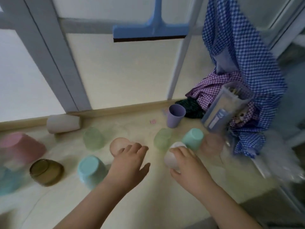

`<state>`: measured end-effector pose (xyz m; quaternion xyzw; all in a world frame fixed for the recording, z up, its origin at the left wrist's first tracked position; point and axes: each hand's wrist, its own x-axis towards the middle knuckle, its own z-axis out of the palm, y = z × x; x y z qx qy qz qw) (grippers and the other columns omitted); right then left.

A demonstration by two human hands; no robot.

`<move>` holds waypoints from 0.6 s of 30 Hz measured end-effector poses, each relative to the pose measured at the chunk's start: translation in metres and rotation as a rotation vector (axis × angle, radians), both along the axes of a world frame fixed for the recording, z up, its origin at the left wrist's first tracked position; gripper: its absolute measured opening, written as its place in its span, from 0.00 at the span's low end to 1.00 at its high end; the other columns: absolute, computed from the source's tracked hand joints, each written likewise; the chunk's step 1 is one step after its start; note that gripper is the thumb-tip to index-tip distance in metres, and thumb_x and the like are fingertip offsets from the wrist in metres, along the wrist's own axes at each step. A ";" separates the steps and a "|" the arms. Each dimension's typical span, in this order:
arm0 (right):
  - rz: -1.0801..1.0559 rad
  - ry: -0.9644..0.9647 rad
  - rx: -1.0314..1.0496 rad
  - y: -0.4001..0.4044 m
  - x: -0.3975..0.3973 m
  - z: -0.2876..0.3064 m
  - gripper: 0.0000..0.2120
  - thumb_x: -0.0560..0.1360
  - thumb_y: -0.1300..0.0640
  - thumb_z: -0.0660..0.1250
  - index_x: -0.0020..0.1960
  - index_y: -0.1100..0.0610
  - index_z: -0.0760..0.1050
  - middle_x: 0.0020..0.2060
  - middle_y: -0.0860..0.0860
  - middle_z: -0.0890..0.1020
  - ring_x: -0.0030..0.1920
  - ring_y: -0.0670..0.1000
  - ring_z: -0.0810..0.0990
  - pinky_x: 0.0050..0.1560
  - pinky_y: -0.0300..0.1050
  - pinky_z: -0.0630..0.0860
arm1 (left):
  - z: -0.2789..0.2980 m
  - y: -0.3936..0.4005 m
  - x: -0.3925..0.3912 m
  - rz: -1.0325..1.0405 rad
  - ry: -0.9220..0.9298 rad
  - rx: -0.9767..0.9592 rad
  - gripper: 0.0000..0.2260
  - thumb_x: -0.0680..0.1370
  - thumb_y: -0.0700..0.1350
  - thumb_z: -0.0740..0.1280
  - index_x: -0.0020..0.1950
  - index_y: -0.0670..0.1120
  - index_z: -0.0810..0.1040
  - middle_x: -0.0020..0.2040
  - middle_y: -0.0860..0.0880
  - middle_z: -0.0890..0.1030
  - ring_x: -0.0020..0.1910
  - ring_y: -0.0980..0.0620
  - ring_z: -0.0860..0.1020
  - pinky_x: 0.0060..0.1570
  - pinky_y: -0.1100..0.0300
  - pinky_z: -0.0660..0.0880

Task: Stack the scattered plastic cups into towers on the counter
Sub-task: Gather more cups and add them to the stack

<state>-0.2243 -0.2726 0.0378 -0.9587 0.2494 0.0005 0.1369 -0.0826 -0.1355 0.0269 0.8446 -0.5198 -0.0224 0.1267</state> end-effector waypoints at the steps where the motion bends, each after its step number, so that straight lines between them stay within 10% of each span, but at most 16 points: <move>1: -0.013 0.010 -0.016 -0.012 -0.005 0.000 0.26 0.72 0.51 0.65 0.66 0.52 0.62 0.64 0.50 0.68 0.62 0.54 0.68 0.62 0.48 0.68 | -0.003 -0.009 -0.007 -0.016 0.008 0.016 0.19 0.65 0.56 0.65 0.52 0.49 0.75 0.45 0.49 0.82 0.40 0.47 0.81 0.37 0.53 0.79; 18: 0.085 0.099 0.298 -0.082 0.002 -0.034 0.31 0.71 0.54 0.69 0.68 0.51 0.55 0.62 0.53 0.63 0.57 0.57 0.72 0.54 0.50 0.73 | -0.021 -0.066 -0.036 0.119 0.090 0.098 0.17 0.67 0.56 0.61 0.50 0.50 0.75 0.40 0.52 0.82 0.34 0.50 0.81 0.27 0.58 0.76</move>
